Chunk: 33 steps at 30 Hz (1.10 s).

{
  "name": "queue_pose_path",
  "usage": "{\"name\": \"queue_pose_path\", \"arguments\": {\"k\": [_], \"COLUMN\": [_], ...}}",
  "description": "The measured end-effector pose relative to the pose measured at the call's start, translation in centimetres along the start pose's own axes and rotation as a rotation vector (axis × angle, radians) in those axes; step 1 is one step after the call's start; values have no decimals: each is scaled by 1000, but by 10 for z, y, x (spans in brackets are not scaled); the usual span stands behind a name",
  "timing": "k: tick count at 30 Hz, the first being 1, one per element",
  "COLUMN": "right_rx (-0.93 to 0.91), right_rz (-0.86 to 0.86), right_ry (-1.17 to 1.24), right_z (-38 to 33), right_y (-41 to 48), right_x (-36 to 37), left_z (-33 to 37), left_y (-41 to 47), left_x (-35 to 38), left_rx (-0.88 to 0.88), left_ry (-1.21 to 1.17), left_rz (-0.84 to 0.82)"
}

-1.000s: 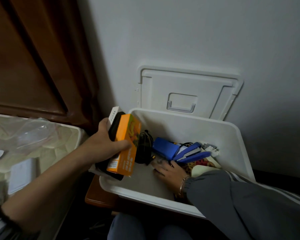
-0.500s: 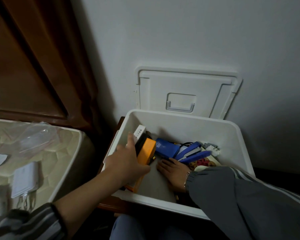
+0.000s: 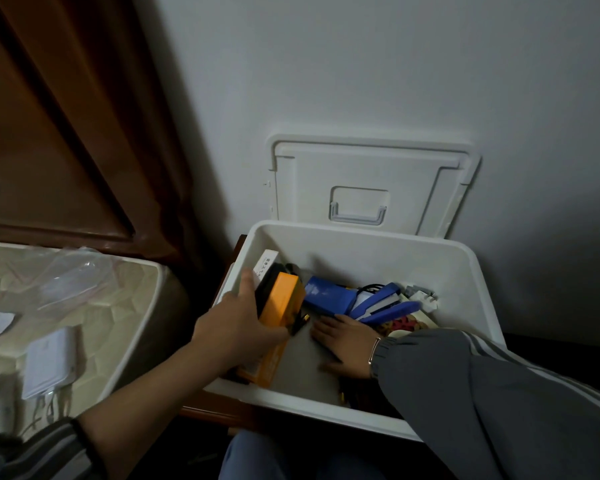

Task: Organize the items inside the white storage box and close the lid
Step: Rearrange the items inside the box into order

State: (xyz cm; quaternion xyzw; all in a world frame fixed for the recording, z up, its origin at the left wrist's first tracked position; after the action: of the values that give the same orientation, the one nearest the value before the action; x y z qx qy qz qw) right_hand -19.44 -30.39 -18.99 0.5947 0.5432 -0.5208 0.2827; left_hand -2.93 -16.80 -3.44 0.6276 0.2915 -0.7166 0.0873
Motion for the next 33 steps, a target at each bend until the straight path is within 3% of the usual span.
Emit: {"name": "queue_pose_path", "arguments": {"k": [2,6,8,10,21,27,33], "right_rx": [-29,-1,22,1,-75,-210,-109], "right_rz": [123,529,613,568,206,269,217], "right_ry": [26,-132,-42,9,-291,-179,-319], "right_z": [-7,-24,-28,-34,-36,-41,-28], "right_y": [0,13,25,38,49,33,17], "right_x": [-11,-39,-50,-55,-68,-81,-80], "left_z": [-6,-20,-24,-25,-6,-16,-34], "left_y": [-2,-1,0,2,-3,7,14], "left_x": [-8,-25,-32,-37,-34,-29,-21], "left_rx": [6,7,12,17,40,-5,-64], "left_ry": [-34,-75,-80,-76,-10,-41,-163], "left_rz": [34,61,47,30,-35,-54,-17]}}
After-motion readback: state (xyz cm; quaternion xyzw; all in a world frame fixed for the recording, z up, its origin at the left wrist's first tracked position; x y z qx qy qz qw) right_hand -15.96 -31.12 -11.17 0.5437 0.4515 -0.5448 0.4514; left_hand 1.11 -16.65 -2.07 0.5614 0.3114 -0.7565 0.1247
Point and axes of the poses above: each hand's wrist, its own y-axis towards the middle knuckle, its own x-axis out of the palm, z = x × y, the point moved 1 cm from there along y, towards the middle knuckle, and after that the axes turned 15 degrees about y, right-handed, at the moved point
